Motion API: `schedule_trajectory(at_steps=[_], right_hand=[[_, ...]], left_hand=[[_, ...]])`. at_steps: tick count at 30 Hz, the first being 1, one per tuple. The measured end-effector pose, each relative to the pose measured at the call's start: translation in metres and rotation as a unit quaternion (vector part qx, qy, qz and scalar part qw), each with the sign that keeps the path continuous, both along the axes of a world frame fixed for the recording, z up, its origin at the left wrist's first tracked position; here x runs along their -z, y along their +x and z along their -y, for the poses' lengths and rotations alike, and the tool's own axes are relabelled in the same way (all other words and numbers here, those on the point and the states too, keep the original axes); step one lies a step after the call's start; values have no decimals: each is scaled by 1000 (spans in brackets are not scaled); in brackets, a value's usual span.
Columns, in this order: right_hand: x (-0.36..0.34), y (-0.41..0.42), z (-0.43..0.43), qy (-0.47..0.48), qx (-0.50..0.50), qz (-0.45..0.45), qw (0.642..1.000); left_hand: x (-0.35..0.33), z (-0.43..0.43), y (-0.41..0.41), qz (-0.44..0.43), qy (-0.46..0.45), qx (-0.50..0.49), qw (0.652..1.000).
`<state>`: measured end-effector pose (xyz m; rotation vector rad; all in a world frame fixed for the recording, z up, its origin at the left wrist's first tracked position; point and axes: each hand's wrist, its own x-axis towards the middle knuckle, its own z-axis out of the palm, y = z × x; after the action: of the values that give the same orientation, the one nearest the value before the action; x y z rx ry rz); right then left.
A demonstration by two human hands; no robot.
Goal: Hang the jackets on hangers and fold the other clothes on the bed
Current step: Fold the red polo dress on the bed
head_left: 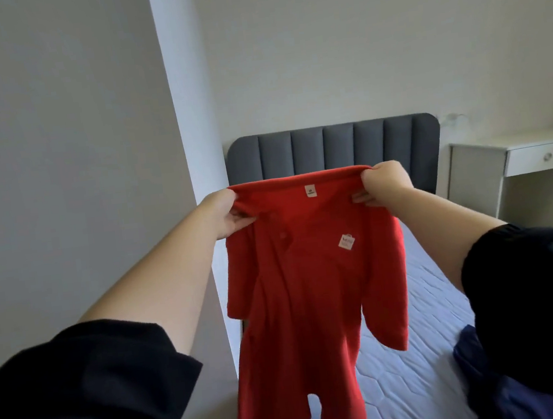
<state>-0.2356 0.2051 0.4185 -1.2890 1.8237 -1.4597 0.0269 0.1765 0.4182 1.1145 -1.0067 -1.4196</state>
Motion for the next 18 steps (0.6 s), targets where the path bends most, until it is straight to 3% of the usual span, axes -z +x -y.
schedule_trajectory(at_steps=[3,5,8,11,14,18], right_hand=[[-3,-10,-5,-56,6,-154,987],[-3,-14,-6,-73,17,-238,968],[-3,-14,-7,-129,33,-236,963],[-3,-9,-10,-152,14,-185,971],[-1,-3,-12,-144,-15,-176,974],[-2,-7,-14,-79,42,-267,960]], left_hand=[[-3,-2,5,39,-56,73,995],[-3,-1,8,145,-98,76,982],[-3,-4,12,343,-156,55,925],[-1,-6,18,450,-187,80,869],[7,-7,20,464,-213,82,856],[20,-8,16,399,-173,101,895]])
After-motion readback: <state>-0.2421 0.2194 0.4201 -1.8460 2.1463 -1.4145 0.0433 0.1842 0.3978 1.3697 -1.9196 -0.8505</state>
